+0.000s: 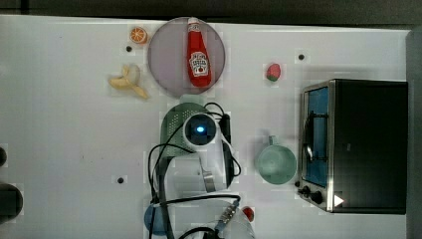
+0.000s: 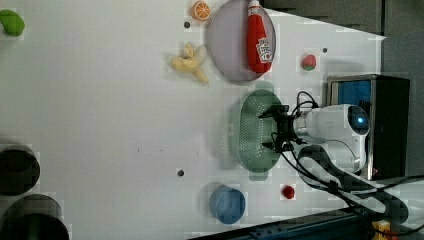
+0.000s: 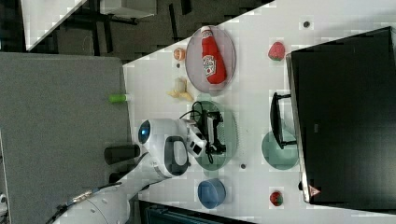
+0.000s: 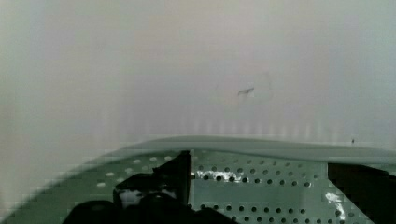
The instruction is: Drag strainer left to right.
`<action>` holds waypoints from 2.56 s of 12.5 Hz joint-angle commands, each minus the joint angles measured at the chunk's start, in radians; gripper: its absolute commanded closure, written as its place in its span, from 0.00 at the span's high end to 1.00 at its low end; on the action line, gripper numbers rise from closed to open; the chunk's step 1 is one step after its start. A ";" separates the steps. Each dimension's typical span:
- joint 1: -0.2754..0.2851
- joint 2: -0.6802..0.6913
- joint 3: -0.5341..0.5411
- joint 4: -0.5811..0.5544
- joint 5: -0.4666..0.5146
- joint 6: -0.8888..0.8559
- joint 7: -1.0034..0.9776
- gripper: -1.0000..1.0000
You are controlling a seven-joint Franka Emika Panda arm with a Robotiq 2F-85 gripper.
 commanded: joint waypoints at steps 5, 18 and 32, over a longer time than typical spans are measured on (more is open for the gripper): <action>-0.049 -0.031 -0.101 0.017 -0.001 -0.001 -0.150 1.00; -0.049 -0.395 -0.019 0.058 0.019 -0.285 -0.462 1.00; -0.049 -0.803 -0.034 0.366 0.215 -1.187 -0.871 1.00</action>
